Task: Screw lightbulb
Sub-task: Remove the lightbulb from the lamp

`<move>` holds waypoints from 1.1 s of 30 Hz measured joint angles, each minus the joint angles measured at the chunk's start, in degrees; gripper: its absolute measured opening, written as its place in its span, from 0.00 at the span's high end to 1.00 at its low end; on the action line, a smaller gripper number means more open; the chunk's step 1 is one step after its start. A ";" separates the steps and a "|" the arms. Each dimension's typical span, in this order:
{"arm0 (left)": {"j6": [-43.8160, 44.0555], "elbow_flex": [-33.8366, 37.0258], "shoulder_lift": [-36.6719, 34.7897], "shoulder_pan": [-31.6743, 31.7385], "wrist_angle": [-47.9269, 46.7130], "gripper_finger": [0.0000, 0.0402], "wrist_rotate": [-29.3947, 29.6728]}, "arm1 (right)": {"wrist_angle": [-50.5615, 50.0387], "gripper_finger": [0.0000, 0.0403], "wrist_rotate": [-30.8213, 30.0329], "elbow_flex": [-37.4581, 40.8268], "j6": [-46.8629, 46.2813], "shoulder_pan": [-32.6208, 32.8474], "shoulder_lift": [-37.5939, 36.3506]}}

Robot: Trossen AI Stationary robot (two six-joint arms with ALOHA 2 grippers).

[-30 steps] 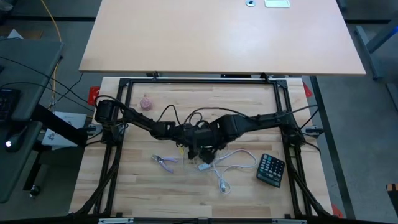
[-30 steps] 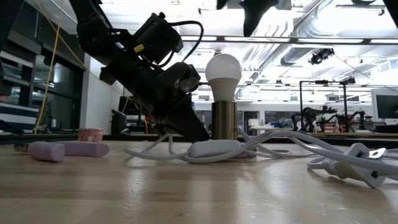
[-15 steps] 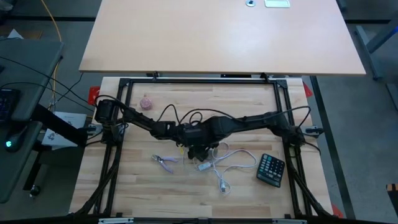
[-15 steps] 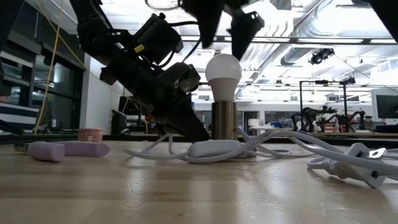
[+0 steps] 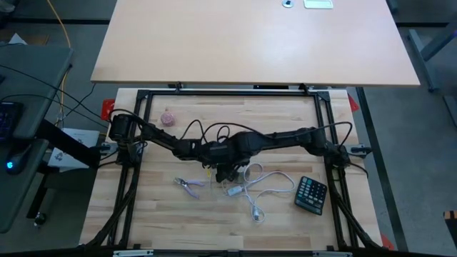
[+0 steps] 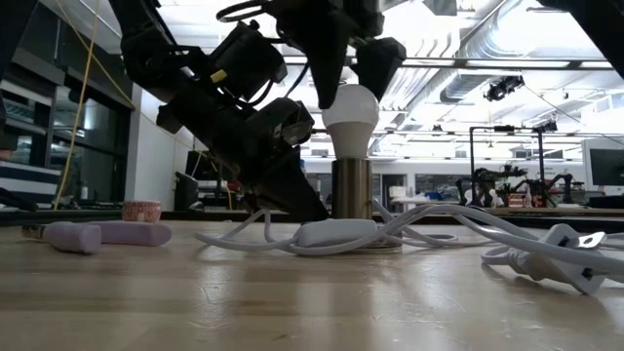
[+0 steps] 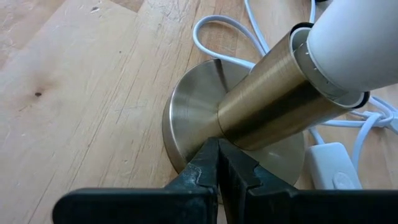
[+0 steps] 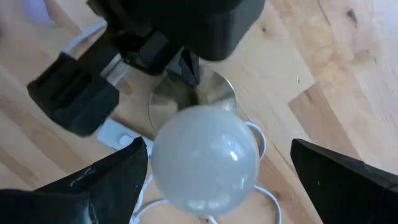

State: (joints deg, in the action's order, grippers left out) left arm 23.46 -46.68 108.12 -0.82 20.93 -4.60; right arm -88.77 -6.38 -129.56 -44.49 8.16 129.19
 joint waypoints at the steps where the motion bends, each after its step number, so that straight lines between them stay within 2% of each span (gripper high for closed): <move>1: 0.00 0.00 0.00 0.00 0.00 1.00 0.04 | -0.36 0.05 0.02 0.00 0.00 0.02 0.00; 7: -0.03 0.00 0.00 0.00 0.00 1.00 0.22 | 0.08 0.13 1.44 1.11 1.07 0.56 -0.02; 12: -0.03 0.00 0.00 0.00 -0.02 1.00 0.23 | 0.26 0.25 2.19 1.18 1.54 0.50 -0.04; 19: 0.40 0.00 0.00 0.00 -0.03 1.00 0.26 | 0.31 0.40 3.18 1.18 6.74 0.46 -0.04; 28: 0.48 -0.02 0.00 0.04 -0.07 1.00 0.13 | 0.42 0.42 3.49 1.18 13.50 0.45 -0.04; 33: 2.81 -0.02 -0.01 0.18 -0.23 1.00 -2.27 | 0.73 0.42 4.71 1.18 19.65 0.44 -0.04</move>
State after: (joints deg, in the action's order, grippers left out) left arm 26.28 -46.70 108.11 -0.64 20.70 -6.87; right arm -88.04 -1.67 -128.38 -24.84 8.61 129.14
